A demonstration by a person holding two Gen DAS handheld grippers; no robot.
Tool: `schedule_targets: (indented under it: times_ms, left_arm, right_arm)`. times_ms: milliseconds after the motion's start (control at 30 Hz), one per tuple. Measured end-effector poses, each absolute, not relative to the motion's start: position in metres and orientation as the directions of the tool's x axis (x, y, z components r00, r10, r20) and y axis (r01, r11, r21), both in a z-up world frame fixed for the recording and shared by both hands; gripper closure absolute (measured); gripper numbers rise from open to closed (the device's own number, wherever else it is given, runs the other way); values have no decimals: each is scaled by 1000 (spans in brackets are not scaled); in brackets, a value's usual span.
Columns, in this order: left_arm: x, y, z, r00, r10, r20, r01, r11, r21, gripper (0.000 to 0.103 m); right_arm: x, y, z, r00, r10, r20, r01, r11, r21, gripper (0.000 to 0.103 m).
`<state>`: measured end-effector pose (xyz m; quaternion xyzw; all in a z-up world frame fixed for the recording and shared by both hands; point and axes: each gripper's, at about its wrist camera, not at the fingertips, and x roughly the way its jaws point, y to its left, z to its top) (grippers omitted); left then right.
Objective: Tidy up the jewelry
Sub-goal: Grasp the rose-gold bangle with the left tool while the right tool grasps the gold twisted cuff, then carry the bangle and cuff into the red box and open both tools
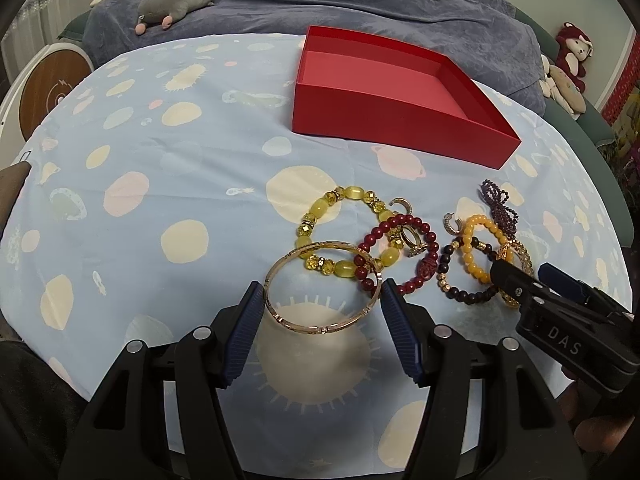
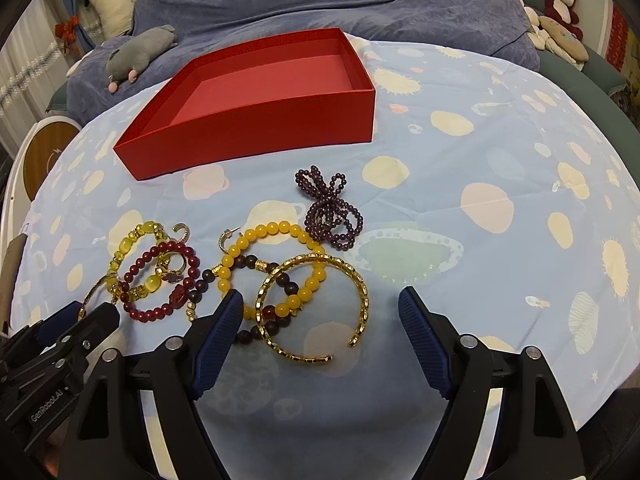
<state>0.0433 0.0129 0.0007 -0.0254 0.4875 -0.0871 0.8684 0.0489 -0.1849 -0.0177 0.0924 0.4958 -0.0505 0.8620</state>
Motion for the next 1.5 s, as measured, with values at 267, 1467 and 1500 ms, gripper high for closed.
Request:
schedule_targets:
  times_ms: [267, 1467, 1500]
  left_arm:
    - [43, 13, 3, 512, -182, -839, 130, 983, -133, 46]
    - [175, -17, 109, 625, -267, -734, 253, 958, -134, 46]
    - [190, -21, 109, 622, -274, -734, 258, 956, -139, 46]
  right_arm:
    - [45, -182, -14, 523, 32, -852, 149, 980, 129, 48]
    - [166, -200, 89, 639, 128, -758, 28, 982, 189, 48]
    - [181, -202, 89, 634, 133, -762, 28, 981, 194, 48]
